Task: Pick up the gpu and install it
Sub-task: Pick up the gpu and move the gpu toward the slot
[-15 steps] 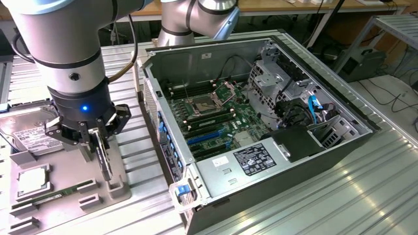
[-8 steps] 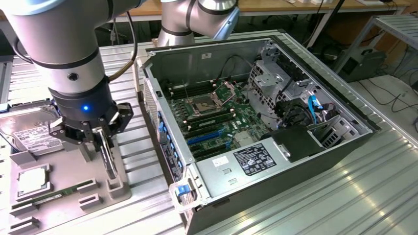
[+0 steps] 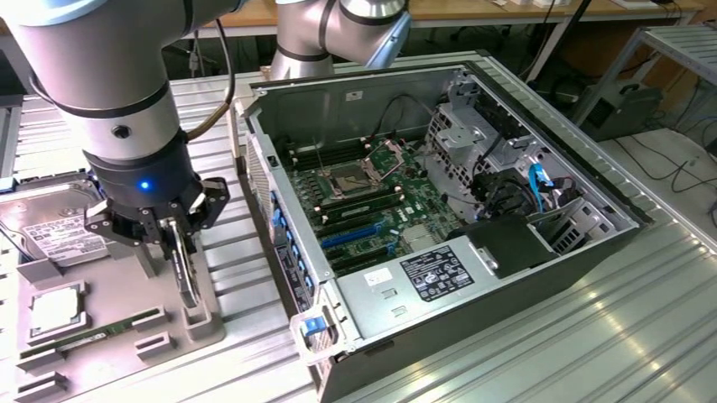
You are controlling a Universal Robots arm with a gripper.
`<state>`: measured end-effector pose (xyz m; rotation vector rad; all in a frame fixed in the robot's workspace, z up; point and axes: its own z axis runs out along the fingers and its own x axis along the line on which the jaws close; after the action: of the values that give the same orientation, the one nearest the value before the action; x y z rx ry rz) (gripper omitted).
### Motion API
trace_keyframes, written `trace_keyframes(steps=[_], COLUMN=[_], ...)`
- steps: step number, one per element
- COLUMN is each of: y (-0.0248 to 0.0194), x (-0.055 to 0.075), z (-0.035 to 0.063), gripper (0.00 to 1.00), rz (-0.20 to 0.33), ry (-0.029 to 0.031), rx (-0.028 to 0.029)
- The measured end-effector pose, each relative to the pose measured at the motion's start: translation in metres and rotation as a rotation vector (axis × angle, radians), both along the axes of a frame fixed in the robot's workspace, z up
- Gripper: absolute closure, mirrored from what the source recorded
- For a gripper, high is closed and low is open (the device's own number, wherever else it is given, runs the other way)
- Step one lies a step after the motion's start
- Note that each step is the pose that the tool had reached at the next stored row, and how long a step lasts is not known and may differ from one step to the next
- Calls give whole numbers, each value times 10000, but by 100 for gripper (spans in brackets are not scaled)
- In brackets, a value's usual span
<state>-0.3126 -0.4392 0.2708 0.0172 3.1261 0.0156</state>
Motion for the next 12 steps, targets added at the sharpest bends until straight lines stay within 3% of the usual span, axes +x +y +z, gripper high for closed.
trace_keyframes(steps=[4, 6, 12], y=[0, 0, 0], x=[0, 0, 0], z=[14, 115, 295], gripper=[71, 71, 71], rz=[-12, -12, -12], ry=[-2, -17, -17], rx=[-2, 3, 6])
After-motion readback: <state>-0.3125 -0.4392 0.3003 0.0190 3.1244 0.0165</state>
